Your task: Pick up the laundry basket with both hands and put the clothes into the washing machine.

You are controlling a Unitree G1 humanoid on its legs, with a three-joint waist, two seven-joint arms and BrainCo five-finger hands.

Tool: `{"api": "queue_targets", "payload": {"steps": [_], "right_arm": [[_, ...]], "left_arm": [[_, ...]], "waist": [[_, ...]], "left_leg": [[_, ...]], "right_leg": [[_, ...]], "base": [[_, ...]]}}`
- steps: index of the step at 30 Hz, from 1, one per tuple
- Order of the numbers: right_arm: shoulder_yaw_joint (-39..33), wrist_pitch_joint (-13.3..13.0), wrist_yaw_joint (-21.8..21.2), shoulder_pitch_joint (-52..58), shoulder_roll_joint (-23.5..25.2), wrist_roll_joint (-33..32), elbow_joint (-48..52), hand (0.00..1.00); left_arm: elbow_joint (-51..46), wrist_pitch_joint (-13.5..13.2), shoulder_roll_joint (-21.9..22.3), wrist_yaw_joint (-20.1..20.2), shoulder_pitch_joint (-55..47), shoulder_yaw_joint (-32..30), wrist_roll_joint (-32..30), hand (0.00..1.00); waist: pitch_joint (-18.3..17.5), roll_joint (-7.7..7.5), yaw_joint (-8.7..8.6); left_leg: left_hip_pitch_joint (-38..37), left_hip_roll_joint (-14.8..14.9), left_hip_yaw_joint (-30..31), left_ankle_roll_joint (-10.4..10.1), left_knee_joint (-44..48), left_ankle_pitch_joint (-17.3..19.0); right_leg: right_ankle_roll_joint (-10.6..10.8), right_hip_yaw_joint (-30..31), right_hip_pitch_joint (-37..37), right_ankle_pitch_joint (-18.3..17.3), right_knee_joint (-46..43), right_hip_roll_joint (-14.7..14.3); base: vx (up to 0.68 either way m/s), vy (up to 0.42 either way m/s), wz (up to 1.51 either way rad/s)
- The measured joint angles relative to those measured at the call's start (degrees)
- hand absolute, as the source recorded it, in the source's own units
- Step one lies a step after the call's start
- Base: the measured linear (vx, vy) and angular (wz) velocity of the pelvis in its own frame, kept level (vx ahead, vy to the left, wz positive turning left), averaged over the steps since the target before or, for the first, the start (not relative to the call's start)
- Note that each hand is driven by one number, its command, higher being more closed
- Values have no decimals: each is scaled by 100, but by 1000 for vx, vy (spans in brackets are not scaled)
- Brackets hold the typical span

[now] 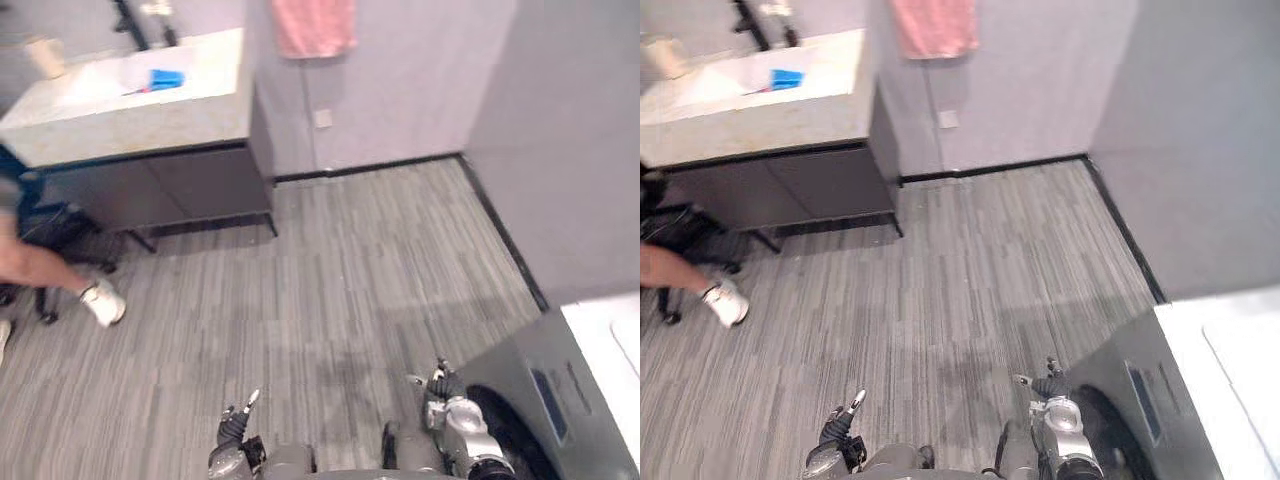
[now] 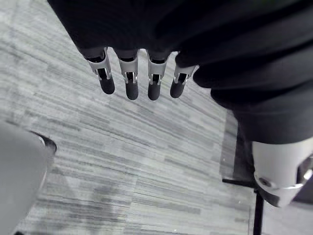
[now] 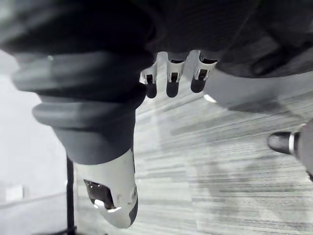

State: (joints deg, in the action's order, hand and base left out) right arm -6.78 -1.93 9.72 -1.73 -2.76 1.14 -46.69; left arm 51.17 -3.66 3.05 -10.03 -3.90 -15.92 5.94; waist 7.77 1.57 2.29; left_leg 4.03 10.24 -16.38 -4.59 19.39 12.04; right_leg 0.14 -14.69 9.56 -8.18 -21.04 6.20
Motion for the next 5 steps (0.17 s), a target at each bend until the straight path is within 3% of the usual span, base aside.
{"api": "queue_targets", "payload": {"steps": [2,3,5], "right_arm": [[-30,-12,3,-94,-17,-3,-60,0],[-13,-11,-4,-146,-18,-2,-224,0],[-23,4,-8,-117,27,0,-453,0]], "left_arm": [[13,2,-34,4,42,74,-22,0],[41,3,-115,5,-17,85,-63,0],[190,26,-265,9,-23,228,-153,0]], "waist": [[-42,8,37],[-86,-79,39],[-121,-114,21]], "left_leg": [[-126,39,-533,21,-367,-270],[-220,-68,-509,60,-721,-459],[-371,-181,-480,109,-1100,-667]], "right_leg": [[-15,-169,-73,27,153,-10],[24,-121,-87,111,317,-11],[59,-147,-265,319,676,-32]], "base": [[-13,-75,59],[-39,3,13],[-22,21,7]]}}
